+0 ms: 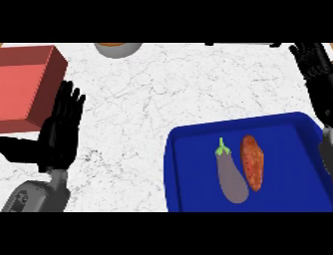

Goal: Pick the sweet potato from the tray and place it in the tiered shelf

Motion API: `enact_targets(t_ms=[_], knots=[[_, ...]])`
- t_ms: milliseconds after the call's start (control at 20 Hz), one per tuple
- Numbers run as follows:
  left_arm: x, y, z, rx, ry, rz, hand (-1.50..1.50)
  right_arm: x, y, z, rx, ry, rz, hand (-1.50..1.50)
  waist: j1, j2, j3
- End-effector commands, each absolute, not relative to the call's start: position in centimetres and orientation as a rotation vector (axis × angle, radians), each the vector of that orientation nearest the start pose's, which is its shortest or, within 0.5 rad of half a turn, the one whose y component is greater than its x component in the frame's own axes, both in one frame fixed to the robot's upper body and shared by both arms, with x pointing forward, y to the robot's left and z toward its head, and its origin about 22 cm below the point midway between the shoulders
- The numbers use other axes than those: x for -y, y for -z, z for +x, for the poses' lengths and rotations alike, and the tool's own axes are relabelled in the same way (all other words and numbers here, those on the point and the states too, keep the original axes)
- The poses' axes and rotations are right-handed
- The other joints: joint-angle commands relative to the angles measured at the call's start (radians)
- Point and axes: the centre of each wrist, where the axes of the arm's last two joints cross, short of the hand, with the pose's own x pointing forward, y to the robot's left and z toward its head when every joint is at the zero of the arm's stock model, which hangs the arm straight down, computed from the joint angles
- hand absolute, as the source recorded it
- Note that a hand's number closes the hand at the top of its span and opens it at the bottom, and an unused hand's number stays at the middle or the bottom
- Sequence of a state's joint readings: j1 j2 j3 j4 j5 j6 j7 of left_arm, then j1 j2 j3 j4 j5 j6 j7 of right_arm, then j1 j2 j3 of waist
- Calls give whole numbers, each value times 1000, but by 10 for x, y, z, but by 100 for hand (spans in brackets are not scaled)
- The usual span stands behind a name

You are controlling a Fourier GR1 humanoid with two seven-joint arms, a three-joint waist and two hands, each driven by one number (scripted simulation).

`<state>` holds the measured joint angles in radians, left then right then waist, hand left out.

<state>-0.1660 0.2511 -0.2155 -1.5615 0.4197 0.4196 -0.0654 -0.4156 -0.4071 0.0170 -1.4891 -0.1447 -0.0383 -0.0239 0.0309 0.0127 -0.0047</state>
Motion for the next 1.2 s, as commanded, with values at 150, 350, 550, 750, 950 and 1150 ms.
enact_targets(t_ms=[150,350,550,750,950,1150], knots=[[-289,-29,264,1620,145,247,0,286,-85,294,1864,-424,-612,150,-73,-20,3],[-303,-13,250,1547,274,339,0,350,-80,280,1761,-241,-1176,150,-164,-25,3],[-314,-12,248,1554,417,319,0,260,-2,220,1898,-154,-1026,-150,-85,-19,6],[-314,-17,260,1569,440,298,0,234,13,185,1943,-316,-1128,-150,-60,-16,2],[-308,-17,259,1568,439,298,0,233,18,166,1819,-446,-1335,-150,-58,-16,-1],[-315,-14,254,1552,462,300,0,231,20,146,1581,-550,-1411,-150,-61,-16,-6]])
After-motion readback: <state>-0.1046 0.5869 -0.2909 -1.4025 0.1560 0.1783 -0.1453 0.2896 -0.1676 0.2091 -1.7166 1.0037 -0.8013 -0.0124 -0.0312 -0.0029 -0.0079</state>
